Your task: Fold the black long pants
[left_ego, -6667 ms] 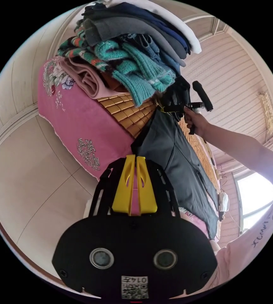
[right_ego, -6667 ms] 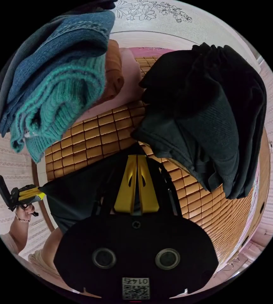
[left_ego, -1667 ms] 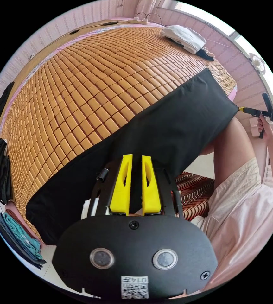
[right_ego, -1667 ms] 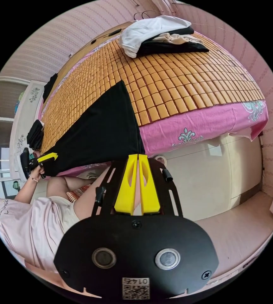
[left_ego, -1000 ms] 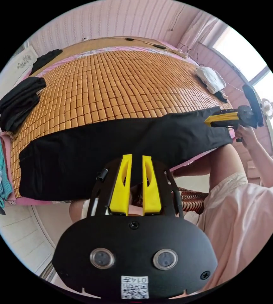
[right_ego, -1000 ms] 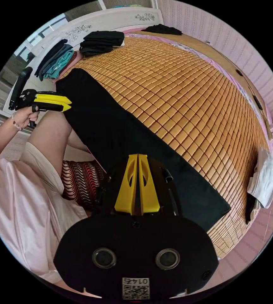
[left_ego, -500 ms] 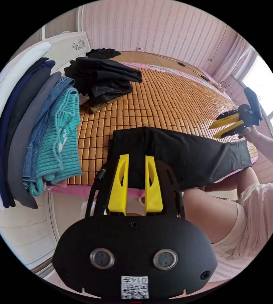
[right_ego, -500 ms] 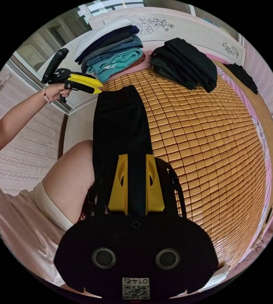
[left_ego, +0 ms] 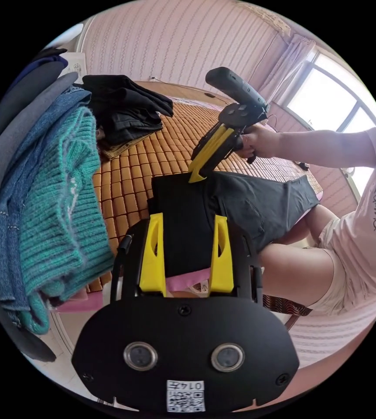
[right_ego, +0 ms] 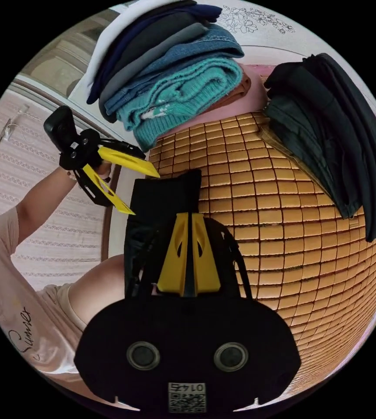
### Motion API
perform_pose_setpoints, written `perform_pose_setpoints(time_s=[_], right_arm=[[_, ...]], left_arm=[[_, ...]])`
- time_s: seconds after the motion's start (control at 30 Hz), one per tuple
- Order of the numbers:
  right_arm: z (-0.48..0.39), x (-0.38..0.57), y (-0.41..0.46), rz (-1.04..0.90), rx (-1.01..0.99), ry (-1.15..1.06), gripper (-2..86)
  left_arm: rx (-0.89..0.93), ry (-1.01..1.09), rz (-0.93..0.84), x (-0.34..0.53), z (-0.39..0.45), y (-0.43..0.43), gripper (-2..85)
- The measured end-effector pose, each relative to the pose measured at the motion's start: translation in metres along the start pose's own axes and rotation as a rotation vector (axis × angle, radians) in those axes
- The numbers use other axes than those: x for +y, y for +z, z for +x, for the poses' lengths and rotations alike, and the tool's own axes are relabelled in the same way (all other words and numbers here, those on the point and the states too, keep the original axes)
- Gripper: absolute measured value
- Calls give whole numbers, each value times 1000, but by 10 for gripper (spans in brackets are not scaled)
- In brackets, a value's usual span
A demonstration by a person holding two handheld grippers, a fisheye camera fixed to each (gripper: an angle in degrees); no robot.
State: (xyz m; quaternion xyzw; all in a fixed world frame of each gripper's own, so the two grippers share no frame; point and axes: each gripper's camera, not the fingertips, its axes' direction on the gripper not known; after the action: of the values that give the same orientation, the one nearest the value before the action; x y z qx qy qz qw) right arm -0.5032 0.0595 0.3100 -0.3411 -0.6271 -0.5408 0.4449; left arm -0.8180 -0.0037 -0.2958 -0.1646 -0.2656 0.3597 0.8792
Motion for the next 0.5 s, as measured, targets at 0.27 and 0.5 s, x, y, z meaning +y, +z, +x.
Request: perform_pose_setpoints(time_s=[0.27, 0.5], right_arm=[[2, -37, -30, 65, -330, -260, 2], [-8, -62, -36, 48, -543, -430, 2]], left_arm=[[82, 29, 29, -5, -22, -12, 116], [28, 187, -17, -13, -5, -40, 171]])
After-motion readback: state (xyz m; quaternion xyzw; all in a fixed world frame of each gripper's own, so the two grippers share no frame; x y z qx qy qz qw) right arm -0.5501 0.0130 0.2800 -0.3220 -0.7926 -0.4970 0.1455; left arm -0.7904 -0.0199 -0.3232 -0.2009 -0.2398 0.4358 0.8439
